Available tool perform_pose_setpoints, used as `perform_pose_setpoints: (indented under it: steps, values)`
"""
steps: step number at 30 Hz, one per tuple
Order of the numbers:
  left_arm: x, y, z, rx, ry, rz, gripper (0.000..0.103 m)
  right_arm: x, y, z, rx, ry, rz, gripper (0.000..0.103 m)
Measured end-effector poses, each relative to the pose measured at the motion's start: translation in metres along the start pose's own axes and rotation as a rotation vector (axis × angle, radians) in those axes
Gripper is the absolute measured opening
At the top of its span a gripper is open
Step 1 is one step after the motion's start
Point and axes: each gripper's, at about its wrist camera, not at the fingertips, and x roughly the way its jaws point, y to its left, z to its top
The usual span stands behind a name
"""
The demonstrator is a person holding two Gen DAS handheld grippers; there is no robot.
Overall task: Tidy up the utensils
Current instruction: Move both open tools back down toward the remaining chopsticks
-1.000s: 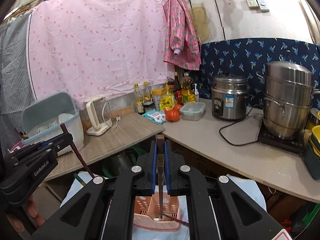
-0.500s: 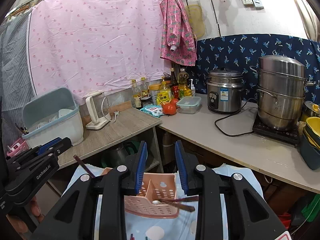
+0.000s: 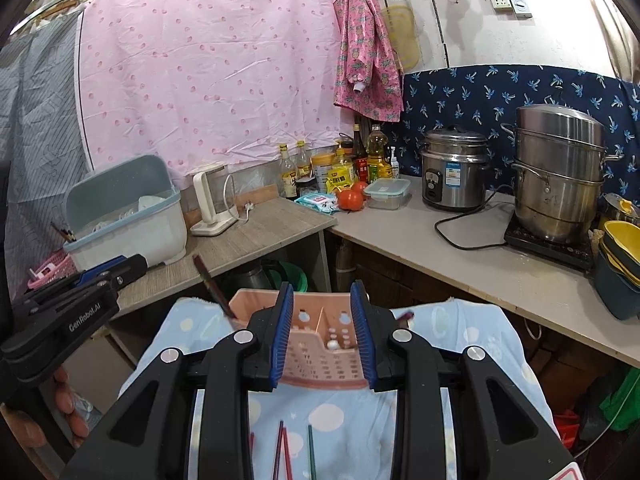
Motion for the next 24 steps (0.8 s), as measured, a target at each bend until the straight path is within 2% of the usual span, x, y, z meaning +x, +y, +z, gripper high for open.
perform_pose_setpoints:
  steps: [5, 10, 18, 24]
  values:
    - [-0.018, 0.002, -0.023, -0.009, 0.025, -0.005, 0.021, -0.017, 0.002, -0.031, 0.003, 0.041, 0.008, 0.029]
    - [-0.033, 0.005, -0.055, -0.014, 0.062, -0.003, 0.021, -0.035, 0.006, -0.076, -0.027, 0.099, 0.004, 0.029]
    - [-0.042, 0.012, -0.129, -0.050, 0.175, -0.017, 0.021, -0.043, 0.002, -0.159, -0.015, 0.256, 0.000, 0.029]
    - [-0.045, 0.012, -0.192, -0.058, 0.277, 0.004, 0.021, -0.040, 0.001, -0.211, -0.027, 0.361, -0.023, 0.029]
